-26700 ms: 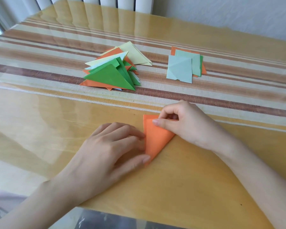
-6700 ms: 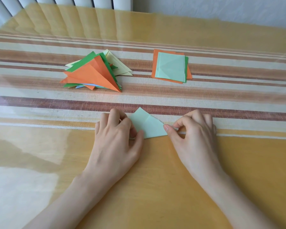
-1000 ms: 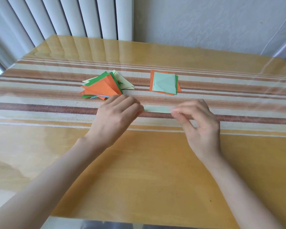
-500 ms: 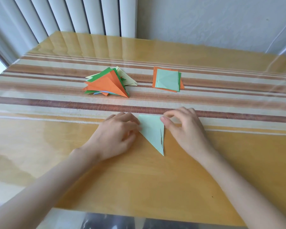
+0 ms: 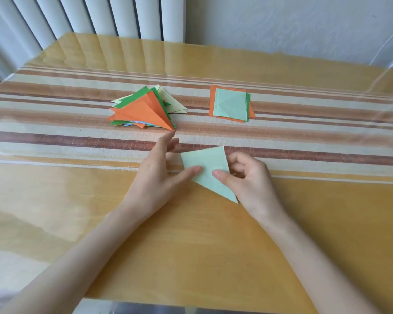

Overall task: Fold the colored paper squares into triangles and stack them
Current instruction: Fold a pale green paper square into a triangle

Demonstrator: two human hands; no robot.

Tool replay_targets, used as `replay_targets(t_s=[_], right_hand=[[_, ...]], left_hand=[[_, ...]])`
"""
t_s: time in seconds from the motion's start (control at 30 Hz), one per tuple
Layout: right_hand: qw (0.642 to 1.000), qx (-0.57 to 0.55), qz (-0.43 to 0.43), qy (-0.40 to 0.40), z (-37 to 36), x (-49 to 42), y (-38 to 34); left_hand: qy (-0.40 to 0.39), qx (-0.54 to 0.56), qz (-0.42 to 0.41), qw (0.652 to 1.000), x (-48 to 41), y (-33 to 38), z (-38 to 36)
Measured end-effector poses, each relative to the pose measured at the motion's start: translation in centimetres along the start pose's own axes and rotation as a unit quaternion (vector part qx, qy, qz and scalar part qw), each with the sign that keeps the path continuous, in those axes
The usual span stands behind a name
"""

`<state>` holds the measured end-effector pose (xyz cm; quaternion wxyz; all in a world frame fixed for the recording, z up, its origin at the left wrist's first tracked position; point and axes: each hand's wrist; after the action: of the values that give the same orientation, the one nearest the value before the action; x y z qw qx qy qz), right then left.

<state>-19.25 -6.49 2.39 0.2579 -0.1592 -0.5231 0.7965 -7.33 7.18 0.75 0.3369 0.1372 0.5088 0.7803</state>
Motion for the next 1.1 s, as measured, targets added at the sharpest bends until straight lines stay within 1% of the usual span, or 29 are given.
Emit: replay_targets(t_s=[0.03, 0.07, 0.1, 0.13, 0.2, 0.3, 0.4, 0.63, 0.83, 1.0, 1.1], right_hand=[[0.998, -0.057, -0.003, -0.002, 0.3, -0.1, -0.3], [0.997, -0.079, -0.001, -0.003, 0.5, -0.2, -0.5], [0.996, -0.088, 0.000, -0.004, 0.6, -0.4, -0.6], [0.995, -0.098, -0.004, -0.008, 0.6, -0.5, -0.6], [0.993, -0.117, -0.025, -0.006, 0.5, -0.6, -0.4], [0.993, -0.103, -0.047, 0.019, 0.6, -0.5, 0.2], [0.992, -0.112, -0.039, 0.035, 0.4, -0.4, 0.6], [0.992, -0.120, -0.020, 0.044, -0.2, -0.3, 0.5], [0.991, -0.126, -0.010, 0.047, -0.4, -0.3, 0.5], [0.991, -0.124, 0.000, 0.040, -0.4, -0.3, 0.3], [0.992, -0.120, -0.007, 0.028, -0.6, -0.2, 0.1]], left_hand=[[-0.017, 0.112, 0.040, 0.993, -0.2, 0.6, 0.3], [-0.041, 0.210, 0.078, 0.974, -0.4, 1.0, 0.5], [-0.065, 0.269, 0.105, 0.955, -0.5, 1.3, 0.6], [-0.084, 0.286, 0.117, 0.947, -0.7, 1.6, 0.6], [-0.090, 0.288, 0.125, 0.945, -0.6, 1.7, 0.1], [-0.054, 0.311, 0.144, 0.938, -0.6, 1.5, -0.5], [-0.027, 0.315, 0.152, 0.937, -0.6, 1.7, -0.7], [0.014, 0.323, 0.155, 0.934, -0.4, 2.1, -0.9], [0.019, 0.315, 0.143, 0.938, -0.3, 2.0, -0.9], [-0.022, 0.307, 0.152, 0.939, -0.3, 2.0, -0.6], [-0.004, 0.311, 0.144, 0.939, -0.3, 2.2, -0.8]])
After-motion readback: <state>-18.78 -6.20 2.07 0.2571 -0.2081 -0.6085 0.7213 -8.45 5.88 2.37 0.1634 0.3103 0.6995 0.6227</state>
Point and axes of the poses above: each hand's wrist, its own x-axis away from the middle knuckle, its own z-axis out of the back of the hand, y = z × x, and after that the axes turned 6 degrees about x, right-handed
